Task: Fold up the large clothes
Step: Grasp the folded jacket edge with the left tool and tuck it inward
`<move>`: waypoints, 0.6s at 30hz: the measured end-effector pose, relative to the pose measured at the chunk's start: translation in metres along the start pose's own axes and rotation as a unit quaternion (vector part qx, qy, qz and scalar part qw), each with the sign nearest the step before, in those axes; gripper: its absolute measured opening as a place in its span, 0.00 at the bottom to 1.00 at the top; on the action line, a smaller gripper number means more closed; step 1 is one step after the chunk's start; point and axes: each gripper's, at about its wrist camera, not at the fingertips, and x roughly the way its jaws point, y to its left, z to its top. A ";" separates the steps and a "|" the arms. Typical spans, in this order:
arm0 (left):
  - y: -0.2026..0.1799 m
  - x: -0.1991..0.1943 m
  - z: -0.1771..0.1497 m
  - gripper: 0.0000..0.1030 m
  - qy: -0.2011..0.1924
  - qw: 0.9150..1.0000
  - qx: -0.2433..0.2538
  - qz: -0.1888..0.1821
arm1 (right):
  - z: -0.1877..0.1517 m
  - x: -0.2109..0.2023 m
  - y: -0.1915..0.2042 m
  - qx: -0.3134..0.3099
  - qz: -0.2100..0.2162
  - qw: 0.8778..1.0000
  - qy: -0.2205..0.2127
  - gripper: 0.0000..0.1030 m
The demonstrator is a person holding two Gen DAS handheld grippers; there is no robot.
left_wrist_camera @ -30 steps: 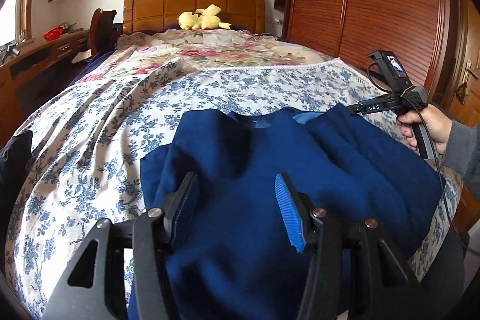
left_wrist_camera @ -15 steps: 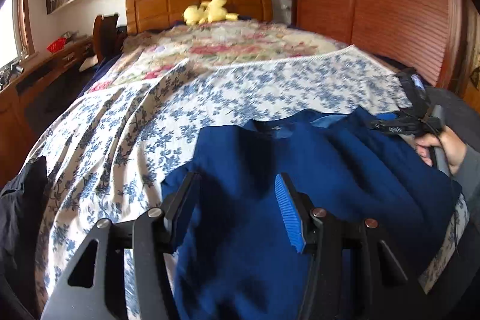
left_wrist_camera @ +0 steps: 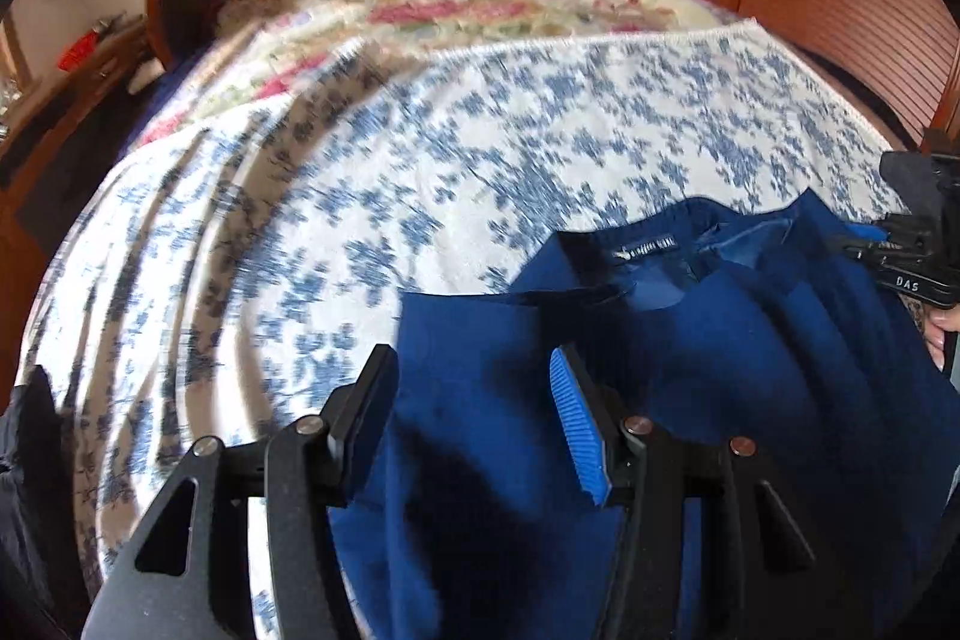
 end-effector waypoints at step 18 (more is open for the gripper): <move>0.027 -0.020 0.021 0.02 -0.043 0.997 -0.007 0.070 | 0.018 -0.061 -0.001 0.003 0.001 0.993 -0.122 0.01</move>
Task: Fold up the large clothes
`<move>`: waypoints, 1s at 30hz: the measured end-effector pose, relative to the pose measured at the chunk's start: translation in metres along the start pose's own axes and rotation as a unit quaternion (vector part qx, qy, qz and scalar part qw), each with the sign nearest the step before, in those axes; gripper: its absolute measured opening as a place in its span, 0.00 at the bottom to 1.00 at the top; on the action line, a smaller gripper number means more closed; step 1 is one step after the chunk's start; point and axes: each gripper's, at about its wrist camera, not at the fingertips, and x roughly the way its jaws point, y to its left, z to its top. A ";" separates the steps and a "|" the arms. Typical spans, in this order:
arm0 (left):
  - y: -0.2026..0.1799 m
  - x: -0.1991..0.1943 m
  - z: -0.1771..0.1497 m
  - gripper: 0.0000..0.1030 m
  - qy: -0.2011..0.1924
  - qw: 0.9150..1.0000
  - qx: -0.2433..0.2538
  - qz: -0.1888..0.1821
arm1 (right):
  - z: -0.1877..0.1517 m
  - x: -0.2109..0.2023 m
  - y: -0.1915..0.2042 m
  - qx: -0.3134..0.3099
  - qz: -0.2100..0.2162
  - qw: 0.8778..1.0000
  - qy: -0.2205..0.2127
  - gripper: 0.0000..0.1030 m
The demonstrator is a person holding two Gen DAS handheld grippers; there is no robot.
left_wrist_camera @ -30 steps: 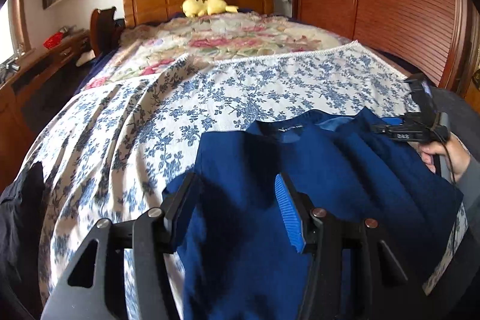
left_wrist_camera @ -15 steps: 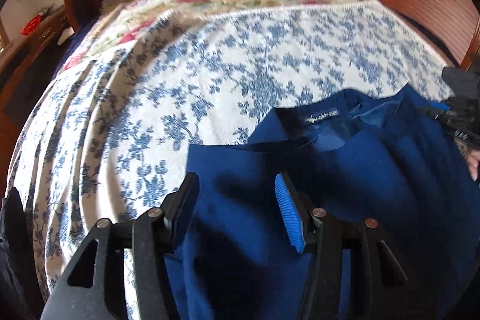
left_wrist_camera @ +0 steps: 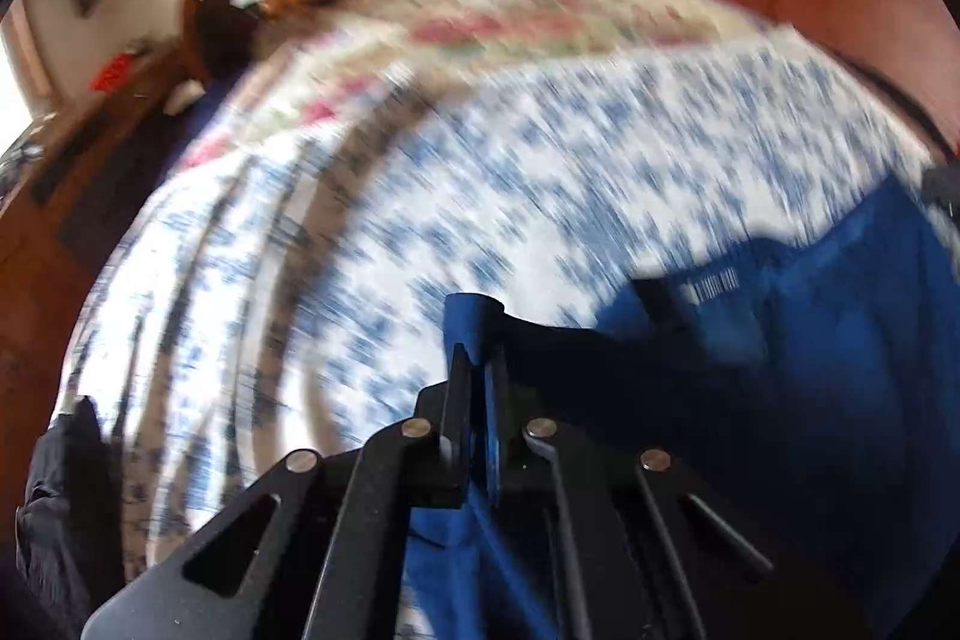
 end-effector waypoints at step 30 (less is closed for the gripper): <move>0.059 -0.043 -0.032 0.02 -0.051 0.995 -0.032 0.085 | -0.014 0.041 -0.021 0.052 0.055 0.995 0.066 0.02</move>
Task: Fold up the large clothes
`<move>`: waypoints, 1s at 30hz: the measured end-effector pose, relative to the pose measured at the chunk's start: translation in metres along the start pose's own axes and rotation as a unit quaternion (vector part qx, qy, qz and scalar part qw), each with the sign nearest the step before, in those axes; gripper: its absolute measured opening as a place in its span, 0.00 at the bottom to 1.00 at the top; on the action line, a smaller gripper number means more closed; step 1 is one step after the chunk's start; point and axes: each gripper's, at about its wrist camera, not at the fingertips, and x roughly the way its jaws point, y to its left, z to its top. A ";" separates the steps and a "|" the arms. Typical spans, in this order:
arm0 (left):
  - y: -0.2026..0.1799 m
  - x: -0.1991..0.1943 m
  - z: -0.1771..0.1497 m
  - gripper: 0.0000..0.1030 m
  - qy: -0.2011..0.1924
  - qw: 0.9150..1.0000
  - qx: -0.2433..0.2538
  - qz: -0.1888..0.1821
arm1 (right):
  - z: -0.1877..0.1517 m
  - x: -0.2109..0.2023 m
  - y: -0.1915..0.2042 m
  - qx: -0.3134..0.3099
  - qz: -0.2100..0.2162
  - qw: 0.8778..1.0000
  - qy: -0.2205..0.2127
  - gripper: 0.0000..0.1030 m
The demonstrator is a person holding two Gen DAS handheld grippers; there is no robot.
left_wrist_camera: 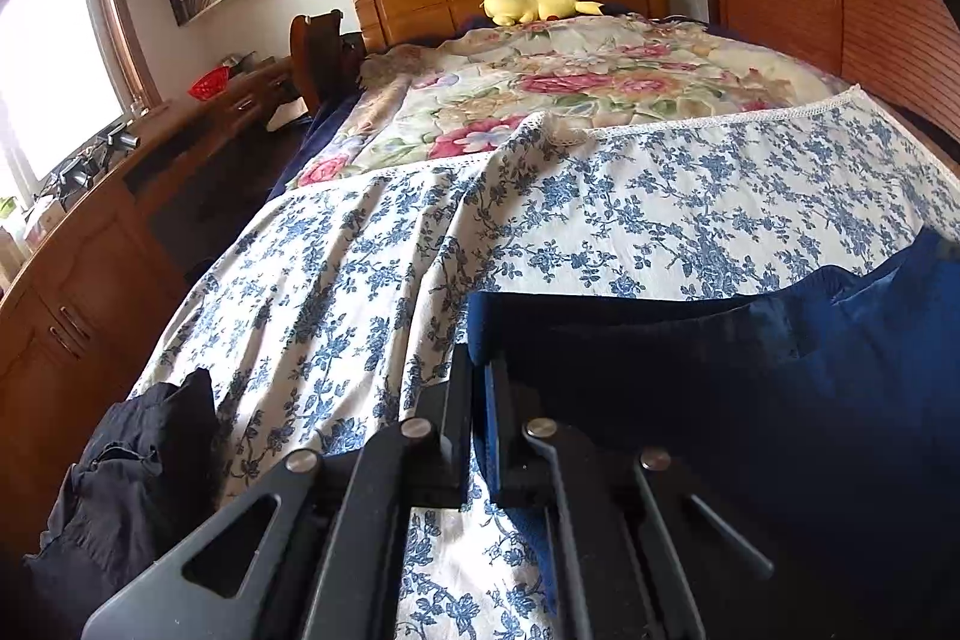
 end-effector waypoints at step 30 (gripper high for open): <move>-0.062 -0.086 -0.036 0.38 -0.021 0.990 0.018 -0.135 | -0.011 -0.073 0.013 -0.052 -0.124 0.989 -0.066 0.45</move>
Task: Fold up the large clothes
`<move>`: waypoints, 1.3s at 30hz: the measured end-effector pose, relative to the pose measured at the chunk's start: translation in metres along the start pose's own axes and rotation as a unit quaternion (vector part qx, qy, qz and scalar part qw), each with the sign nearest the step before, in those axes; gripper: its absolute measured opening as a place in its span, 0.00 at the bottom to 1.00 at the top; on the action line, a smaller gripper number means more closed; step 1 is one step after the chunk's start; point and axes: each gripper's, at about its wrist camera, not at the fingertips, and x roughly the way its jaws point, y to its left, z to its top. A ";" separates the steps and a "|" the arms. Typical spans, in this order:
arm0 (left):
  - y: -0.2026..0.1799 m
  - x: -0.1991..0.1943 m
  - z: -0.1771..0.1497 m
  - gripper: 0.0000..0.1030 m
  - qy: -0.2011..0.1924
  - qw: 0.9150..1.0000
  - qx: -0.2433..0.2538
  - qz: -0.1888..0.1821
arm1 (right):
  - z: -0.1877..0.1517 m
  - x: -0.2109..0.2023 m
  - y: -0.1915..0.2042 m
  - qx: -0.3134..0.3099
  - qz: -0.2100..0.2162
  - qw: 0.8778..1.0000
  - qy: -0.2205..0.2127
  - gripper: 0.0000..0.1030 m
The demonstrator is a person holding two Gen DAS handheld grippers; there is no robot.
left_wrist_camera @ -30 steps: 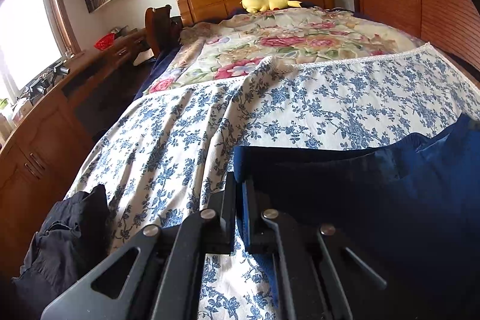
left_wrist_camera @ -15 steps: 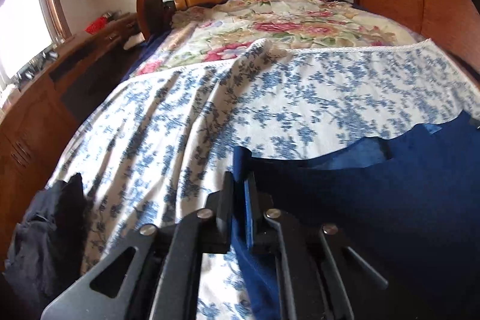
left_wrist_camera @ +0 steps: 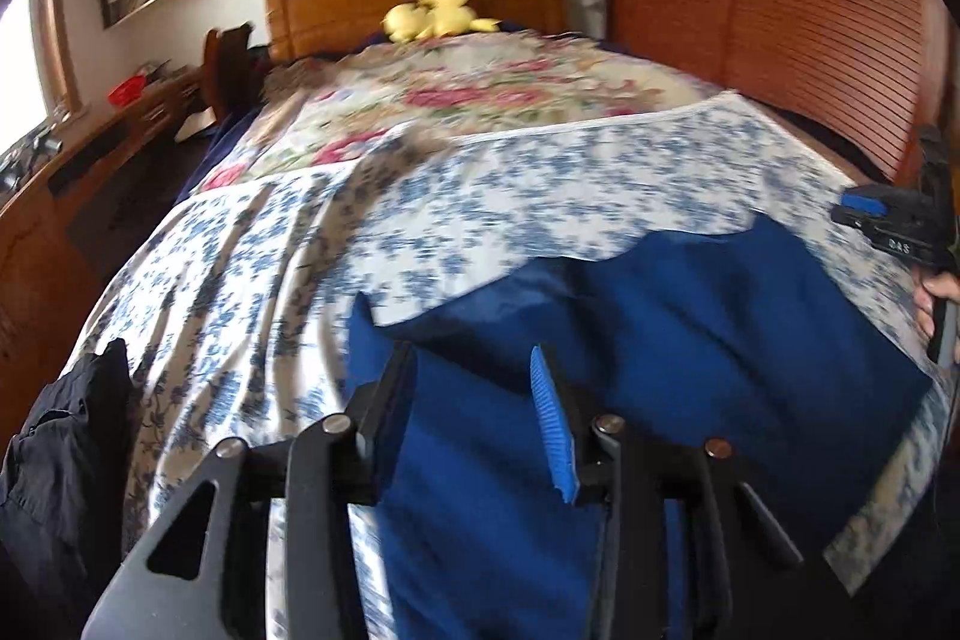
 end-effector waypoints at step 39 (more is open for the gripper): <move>-0.110 -0.013 -0.125 0.43 0.059 0.997 0.010 -0.047 | -0.145 -0.102 0.067 -0.044 0.114 0.991 0.055 0.46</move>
